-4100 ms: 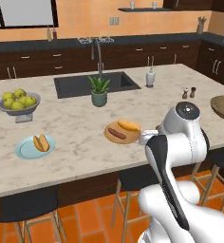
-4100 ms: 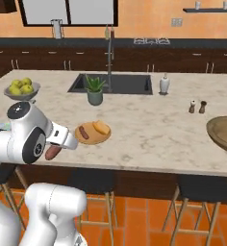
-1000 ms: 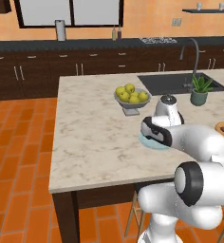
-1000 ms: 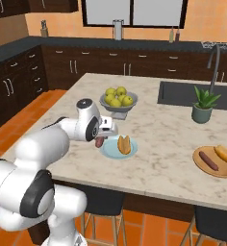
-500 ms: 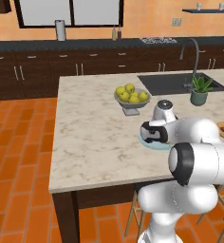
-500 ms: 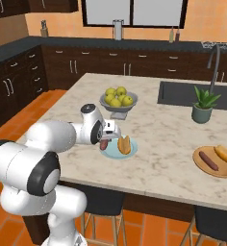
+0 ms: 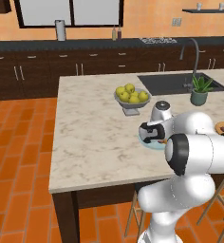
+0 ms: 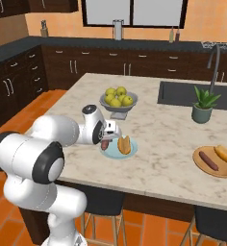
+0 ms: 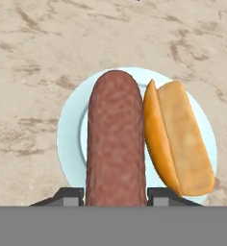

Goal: Place one bun and one sausage from the bowl on each plate.

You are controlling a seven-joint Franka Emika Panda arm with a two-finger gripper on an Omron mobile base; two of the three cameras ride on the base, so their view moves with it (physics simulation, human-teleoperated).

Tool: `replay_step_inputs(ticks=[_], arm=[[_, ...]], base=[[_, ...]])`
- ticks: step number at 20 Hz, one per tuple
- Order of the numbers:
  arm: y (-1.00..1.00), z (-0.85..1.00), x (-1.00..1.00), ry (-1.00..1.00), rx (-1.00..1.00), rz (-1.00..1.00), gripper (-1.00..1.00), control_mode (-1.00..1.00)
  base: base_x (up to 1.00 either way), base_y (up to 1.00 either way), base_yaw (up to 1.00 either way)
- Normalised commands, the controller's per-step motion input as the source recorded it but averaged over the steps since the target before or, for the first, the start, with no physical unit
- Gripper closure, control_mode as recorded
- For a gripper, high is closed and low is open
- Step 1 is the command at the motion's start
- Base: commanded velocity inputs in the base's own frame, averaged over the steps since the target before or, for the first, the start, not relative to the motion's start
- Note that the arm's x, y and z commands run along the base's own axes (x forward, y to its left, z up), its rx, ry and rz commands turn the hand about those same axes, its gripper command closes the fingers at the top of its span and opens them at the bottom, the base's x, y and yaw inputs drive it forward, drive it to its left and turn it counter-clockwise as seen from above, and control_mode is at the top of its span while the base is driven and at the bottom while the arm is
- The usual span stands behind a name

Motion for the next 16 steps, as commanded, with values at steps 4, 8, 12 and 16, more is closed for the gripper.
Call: replay_step_inputs(ticks=[4,8,12,16], arm=[[0.0,-0.04,0.0,0.0,-0.01,0.0,-1.0,-1.0],[0.0,-0.01,0.0,0.0,0.0,0.0,-1.0,-1.0],[0.0,0.0,0.0,0.0,0.0,0.0,-1.0,-1.0],[0.0,0.0,0.0,0.0,0.0,0.0,-1.0,-1.0]], base=[[0.0,0.0,0.0],[0.0,0.0,0.0],[0.0,0.0,0.0],[0.0,0.0,0.0]])
